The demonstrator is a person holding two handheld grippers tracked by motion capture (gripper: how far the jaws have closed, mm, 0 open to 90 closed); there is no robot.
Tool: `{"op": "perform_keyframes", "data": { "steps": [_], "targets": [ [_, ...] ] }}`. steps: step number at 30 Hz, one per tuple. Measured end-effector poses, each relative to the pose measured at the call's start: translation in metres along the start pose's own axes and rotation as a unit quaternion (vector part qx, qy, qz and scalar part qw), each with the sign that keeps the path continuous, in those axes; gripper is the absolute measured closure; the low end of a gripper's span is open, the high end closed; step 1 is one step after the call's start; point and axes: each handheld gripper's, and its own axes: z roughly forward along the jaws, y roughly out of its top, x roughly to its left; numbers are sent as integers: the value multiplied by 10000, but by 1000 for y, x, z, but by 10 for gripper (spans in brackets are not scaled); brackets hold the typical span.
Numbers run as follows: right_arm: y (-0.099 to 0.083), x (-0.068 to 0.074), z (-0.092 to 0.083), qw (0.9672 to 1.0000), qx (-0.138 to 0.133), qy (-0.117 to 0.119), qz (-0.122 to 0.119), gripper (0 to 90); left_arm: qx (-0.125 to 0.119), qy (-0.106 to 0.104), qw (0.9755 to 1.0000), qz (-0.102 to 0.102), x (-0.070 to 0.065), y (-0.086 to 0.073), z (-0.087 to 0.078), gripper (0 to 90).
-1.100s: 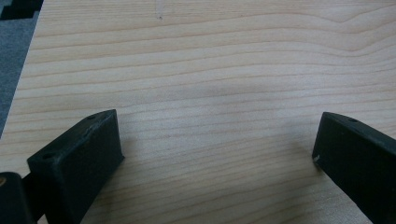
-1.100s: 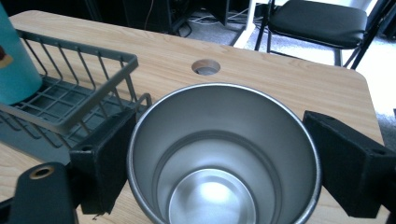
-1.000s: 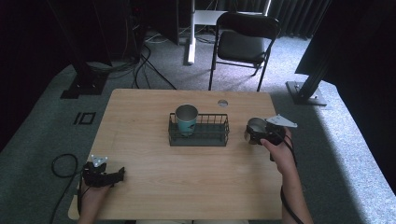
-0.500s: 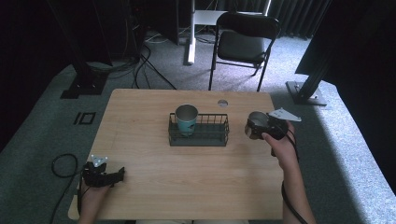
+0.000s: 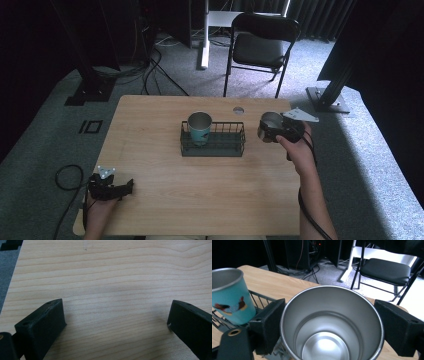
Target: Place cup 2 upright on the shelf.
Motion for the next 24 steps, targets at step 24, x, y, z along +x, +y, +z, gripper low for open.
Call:
{"op": "perform_keyframes", "data": {
  "steps": [24],
  "targets": [
    [29, 33, 16, 9991, -139, 308, -241, 132, 2, 1, 10000, 4, 0, 0, 0, 19]
  ]
}}
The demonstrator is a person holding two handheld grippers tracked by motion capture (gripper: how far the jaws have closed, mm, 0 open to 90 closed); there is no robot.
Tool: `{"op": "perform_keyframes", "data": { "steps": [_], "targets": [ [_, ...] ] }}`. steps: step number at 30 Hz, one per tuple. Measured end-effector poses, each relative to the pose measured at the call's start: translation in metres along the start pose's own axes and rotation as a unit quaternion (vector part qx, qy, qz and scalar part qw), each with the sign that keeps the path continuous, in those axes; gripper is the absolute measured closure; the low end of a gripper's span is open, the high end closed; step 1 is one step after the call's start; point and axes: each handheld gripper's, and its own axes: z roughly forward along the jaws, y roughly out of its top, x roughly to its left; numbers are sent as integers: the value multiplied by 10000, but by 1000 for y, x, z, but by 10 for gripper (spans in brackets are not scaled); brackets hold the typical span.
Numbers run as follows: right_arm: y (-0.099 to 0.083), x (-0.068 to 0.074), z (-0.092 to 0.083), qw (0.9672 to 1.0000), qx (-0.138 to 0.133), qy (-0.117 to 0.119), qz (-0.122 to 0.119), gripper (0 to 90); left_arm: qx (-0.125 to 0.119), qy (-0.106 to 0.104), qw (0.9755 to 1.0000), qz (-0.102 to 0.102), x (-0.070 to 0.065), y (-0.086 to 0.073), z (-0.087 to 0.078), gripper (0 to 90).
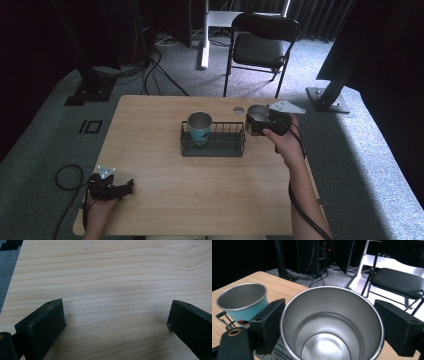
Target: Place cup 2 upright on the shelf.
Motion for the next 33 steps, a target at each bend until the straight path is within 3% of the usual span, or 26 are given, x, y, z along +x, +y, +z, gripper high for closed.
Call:
{"op": "perform_keyframes", "data": {
  "steps": [15, 33],
  "targets": [
    [9, 29, 26, 9993, 57, 308, -184, 131, -4, 0, 10000, -2, 0, 0, 0, 19],
    [1, 48, 52, 9983, 160, 519, -197, 132, -5, -1, 10000, -2, 0, 0, 0, 19]
  ]
}}
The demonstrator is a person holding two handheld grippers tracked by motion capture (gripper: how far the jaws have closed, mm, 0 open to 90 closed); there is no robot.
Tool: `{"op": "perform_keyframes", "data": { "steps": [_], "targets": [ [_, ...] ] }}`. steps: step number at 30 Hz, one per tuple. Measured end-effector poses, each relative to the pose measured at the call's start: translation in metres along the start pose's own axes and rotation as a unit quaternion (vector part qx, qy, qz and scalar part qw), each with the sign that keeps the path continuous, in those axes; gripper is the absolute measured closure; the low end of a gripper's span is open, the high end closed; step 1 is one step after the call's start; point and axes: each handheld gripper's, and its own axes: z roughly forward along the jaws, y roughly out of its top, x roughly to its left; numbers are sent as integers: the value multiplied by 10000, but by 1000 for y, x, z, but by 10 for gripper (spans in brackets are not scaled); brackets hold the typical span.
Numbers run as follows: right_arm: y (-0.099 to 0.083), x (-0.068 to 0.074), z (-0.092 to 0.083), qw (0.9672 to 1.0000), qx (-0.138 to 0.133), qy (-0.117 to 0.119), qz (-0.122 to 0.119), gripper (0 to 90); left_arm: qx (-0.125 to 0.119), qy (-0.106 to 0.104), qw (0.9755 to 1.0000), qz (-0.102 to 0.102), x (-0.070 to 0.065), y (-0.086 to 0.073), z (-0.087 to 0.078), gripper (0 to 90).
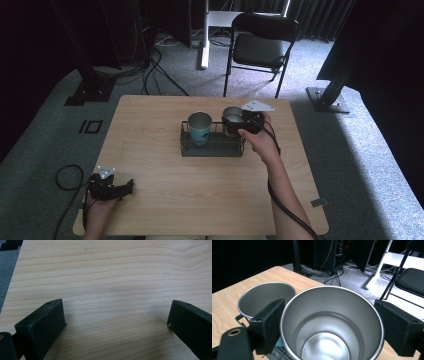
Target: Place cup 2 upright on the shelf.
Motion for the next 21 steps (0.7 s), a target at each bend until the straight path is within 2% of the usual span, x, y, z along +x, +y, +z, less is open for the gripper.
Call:
{"op": "perform_keyframes", "data": {
  "steps": [21],
  "targets": [
    [-20, 9, 26, 9997, 255, 32, -30, 132, 0, 0, 10000, 0, 0, 0, 0, 19]
  ]
}}
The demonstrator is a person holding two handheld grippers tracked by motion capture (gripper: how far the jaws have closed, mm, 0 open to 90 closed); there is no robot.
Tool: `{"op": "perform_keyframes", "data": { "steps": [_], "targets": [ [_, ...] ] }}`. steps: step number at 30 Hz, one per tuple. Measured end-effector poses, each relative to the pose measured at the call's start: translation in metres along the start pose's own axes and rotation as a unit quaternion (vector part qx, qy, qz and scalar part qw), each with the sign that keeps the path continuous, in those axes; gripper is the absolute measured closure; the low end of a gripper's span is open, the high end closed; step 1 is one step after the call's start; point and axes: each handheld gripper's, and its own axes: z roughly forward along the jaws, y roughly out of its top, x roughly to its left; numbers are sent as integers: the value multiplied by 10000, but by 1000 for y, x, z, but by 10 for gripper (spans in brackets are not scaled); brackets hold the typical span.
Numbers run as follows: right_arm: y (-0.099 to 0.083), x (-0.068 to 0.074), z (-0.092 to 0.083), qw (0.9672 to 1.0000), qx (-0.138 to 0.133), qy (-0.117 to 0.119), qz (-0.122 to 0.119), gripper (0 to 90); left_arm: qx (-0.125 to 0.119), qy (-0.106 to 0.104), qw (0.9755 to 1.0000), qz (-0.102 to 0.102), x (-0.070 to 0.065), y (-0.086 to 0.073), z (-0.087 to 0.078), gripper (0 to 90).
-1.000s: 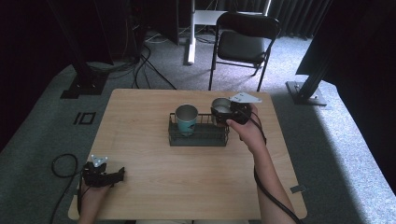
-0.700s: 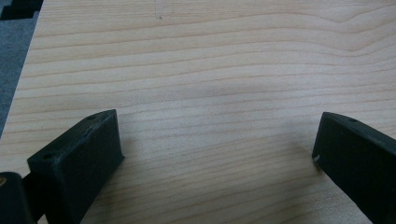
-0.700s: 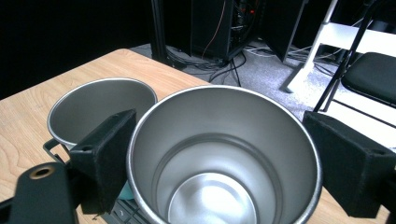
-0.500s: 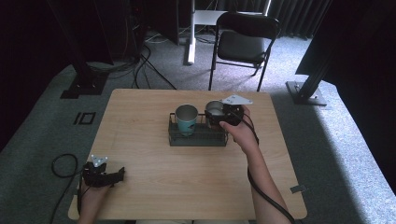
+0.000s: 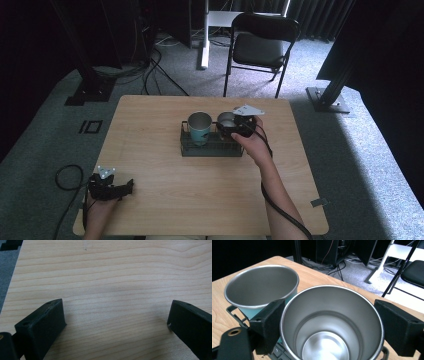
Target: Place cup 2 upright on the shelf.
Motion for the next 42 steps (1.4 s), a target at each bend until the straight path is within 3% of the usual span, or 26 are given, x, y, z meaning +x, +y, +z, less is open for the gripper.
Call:
{"op": "perform_keyframes", "data": {
  "steps": [21, 42],
  "targets": [
    [-24, 4, 24, 9998, 169, 72, 32, 132, -4, -23, 10000, 21, 0, 0, 0, 19],
    [-28, 3, 23, 9998, 107, 147, 11, 120, 0, -41, 10000, 27, 0, -1, -1, 19]
  ]
}}
